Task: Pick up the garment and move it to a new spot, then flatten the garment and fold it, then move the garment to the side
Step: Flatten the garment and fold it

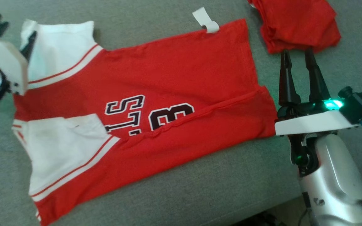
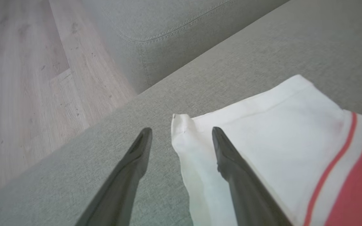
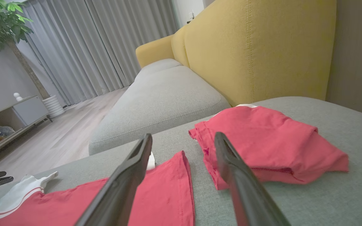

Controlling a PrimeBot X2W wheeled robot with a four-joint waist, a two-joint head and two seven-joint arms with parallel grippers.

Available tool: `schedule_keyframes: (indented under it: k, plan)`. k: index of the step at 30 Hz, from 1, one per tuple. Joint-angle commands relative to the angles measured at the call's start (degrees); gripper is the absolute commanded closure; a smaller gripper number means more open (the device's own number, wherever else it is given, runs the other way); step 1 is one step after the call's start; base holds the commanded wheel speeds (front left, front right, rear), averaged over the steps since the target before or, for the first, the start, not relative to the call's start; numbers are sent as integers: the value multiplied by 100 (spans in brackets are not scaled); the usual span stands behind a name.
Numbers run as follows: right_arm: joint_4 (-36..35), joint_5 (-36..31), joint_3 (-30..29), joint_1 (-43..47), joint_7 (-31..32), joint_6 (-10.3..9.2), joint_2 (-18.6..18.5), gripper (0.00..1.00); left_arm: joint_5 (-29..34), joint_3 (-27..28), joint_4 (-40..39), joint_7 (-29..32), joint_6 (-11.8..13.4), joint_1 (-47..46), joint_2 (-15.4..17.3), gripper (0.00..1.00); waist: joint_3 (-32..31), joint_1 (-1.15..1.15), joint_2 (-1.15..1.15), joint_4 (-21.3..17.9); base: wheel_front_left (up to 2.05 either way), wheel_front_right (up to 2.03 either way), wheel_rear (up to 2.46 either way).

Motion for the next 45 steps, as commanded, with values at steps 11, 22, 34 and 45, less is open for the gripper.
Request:
schedule_keyframes:
  k: [11, 22, 34, 45]
  plan:
    - [-373, 150, 171, -145, -76, -5, -23, 0, -646, -237, 708, 46, 11, -695, 532, 0, 339, -1, 0, -365, 0, 0, 0]
    - [-429, 66, 46, -132, -77, -5, -23, 0, -1385, -608, 921, 657, 10, -712, 511, 100, 353, -1, 0, -361, 0, 0, 0]
    - [-124, -849, -264, -473, 526, -5, -23, 0, -776, -809, 499, -1489, 166, -1009, 136, 100, -141, -1, 0, 445, 0, 0, 0]
    - [714, -1545, -753, -1207, 2070, -5, -348, 0, -547, -967, -1230, -2093, 569, -417, 203, 100, -327, -1, 0, 1455, 0, 0, 0]
